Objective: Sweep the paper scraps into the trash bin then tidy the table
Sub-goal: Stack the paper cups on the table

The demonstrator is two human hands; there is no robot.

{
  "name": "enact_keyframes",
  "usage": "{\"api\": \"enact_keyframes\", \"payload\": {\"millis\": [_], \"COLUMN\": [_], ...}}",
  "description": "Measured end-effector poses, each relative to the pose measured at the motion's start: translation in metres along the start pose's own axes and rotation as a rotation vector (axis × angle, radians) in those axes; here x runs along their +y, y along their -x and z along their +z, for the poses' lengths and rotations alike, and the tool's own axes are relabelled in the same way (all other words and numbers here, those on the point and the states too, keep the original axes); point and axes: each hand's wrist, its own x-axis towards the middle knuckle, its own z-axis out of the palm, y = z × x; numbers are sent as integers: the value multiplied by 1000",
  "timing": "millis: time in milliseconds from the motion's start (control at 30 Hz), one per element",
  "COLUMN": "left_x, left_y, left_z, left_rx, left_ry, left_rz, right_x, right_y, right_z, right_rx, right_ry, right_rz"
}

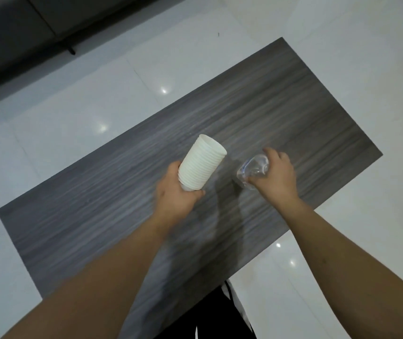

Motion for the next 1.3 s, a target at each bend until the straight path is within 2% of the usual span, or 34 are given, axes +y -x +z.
{"api": "enact_keyframes", "payload": {"millis": [133,267,467,600,767,967,1133,1300], "left_x": [28,79,196,285,387,503,580,635], "left_y": [22,51,102,143,200,262,313,343], "left_z": [-24,-50,-60,-30,46,180,326,442], "left_rx": [14,28,-19,-121,-285,-461,-669,-842], "left_ry": [13,50,144,227,293,295,372,329], "left_rz": [89,189,391,497,649,773,741,722], "right_x": [-15,-37,-42,-11,59,192,320,426], "right_y": [30,62,120,165,199,218,229,225], "right_z": [-26,-82,-197,-289,-400,-503,-563,-615], "right_rx": [44,128,316,469,717,938,999,1051], "right_ry": [-73,-212,-582,-670,-740,-842,-883,-877], "right_rz": [-8,-10,99,77,78,90,216,338]}}
